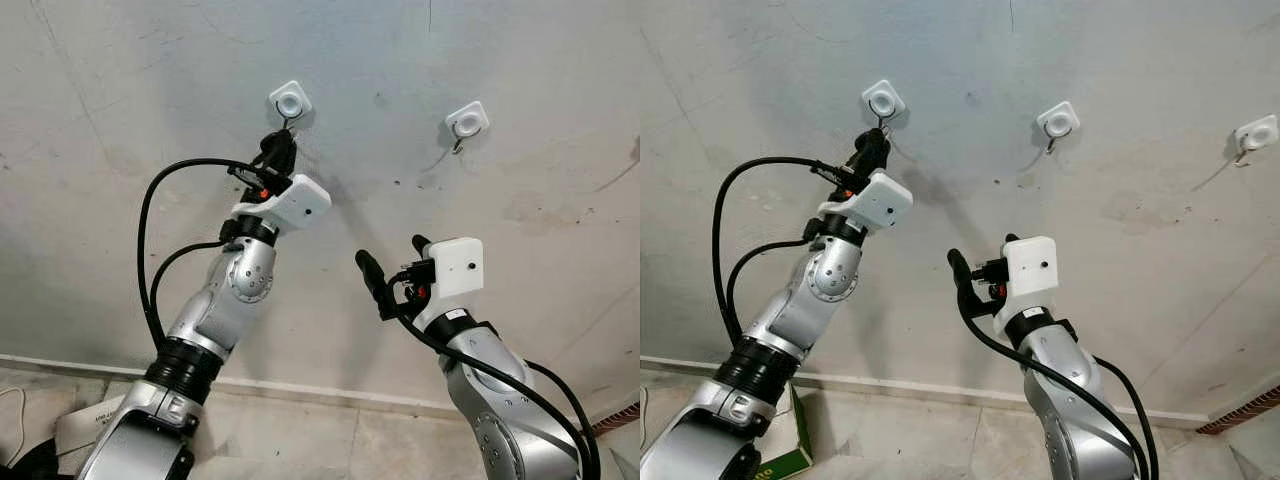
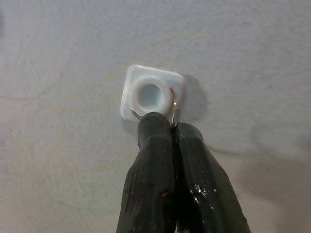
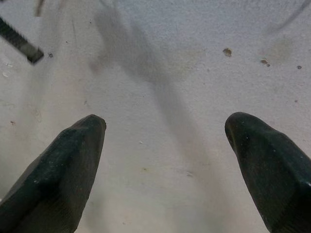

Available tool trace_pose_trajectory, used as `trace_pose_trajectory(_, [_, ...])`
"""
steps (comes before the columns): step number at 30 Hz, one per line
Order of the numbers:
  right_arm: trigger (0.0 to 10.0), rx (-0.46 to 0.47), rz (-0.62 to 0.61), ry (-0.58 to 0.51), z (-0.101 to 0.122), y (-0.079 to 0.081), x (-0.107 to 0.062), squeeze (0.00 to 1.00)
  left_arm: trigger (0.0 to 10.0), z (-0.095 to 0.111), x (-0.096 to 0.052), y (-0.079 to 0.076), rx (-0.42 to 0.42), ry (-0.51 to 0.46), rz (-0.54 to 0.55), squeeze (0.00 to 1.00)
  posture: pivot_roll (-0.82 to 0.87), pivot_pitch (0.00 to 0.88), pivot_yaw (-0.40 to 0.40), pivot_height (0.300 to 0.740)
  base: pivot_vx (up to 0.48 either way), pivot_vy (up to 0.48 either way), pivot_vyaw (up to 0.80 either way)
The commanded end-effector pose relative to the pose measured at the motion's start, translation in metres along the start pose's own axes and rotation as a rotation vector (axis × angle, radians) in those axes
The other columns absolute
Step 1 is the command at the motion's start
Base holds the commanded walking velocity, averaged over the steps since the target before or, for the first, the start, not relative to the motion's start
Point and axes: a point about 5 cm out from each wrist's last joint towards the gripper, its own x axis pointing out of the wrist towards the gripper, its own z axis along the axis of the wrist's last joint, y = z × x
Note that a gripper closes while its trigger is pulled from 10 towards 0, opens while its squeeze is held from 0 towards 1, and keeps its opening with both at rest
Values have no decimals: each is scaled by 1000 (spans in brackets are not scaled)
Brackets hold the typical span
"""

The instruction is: Hang keys on a hook

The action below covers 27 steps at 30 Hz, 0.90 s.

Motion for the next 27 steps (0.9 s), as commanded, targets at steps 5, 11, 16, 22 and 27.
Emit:
trace_pose_trajectory(5, [10000, 1, -2, -10, 2, 0, -1, 0, 10000, 6, 8, 13, 1, -21, 54, 0, -15, 16, -14, 740, 0, 0, 0])
trace_pose_trajectory(11, [10000, 1, 0, -11, 2, 1, 0, 0, 10000, 14, 2, 1, -45, -70, 4, 0, -13, 19, -17, 740, 0, 0, 0])
trace_pose_trajectory(16, [10000, 0, 1, -12, 2, 1, 0, 0, 10000, 16, -1, -2, -48, -67, 2, 0, -10, 18, -18, 740, 0, 0, 0])
trace_pose_trajectory(22, [10000, 2, 2, -10, 2, 1, 1, 0, 10000, 8, -4, -2, -29, -36, 2, 0, -10, 18, -18, 740, 0, 0, 0])
trace_pose_trajectory(27, [10000, 3, 3, -10, 2, 1, 1, 0, 10000, 2, -3, 3, 7, -3, 27, 0, -9, 18, -18, 740, 0, 0, 0])
